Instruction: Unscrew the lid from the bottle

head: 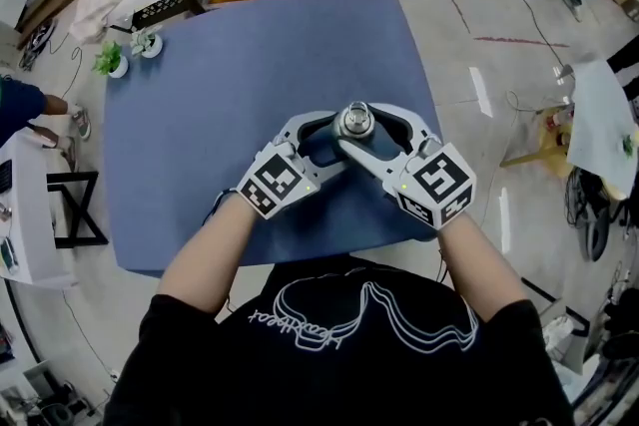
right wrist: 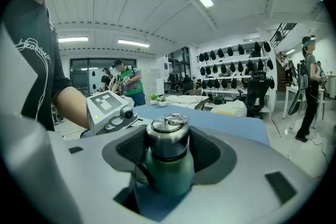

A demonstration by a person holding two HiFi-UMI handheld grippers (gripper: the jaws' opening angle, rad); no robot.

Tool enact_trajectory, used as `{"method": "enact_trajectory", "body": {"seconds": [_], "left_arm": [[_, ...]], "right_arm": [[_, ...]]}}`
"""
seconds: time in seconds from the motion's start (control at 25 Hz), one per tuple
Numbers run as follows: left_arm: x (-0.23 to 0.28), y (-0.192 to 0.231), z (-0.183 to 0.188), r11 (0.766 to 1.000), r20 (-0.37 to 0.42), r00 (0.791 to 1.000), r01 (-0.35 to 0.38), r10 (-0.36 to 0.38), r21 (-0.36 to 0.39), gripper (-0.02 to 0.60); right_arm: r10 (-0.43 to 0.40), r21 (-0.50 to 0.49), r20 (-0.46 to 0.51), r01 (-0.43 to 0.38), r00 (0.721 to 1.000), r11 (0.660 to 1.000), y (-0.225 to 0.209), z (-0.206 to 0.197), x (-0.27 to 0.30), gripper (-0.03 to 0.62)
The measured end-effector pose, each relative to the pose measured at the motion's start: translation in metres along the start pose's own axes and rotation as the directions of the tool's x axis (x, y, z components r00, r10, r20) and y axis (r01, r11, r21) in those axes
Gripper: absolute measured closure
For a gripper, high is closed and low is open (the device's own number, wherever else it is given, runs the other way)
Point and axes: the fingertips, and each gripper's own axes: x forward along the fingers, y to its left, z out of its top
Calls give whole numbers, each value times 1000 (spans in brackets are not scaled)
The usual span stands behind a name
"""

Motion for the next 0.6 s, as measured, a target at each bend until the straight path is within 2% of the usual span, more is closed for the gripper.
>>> {"method": "enact_trajectory", "body": {"seconds": [0.32,0.6], "left_arm": [[-1,0,0,998,-26,998,54,-53,25,264],[-2,1,0,988,-38,989,147,-146,48,264]], "right_arm": [[146,-52,-25,-147,989,988,4,0,1,335],[322,-115,-65,-327,945,938,7,1,1,335]]}}
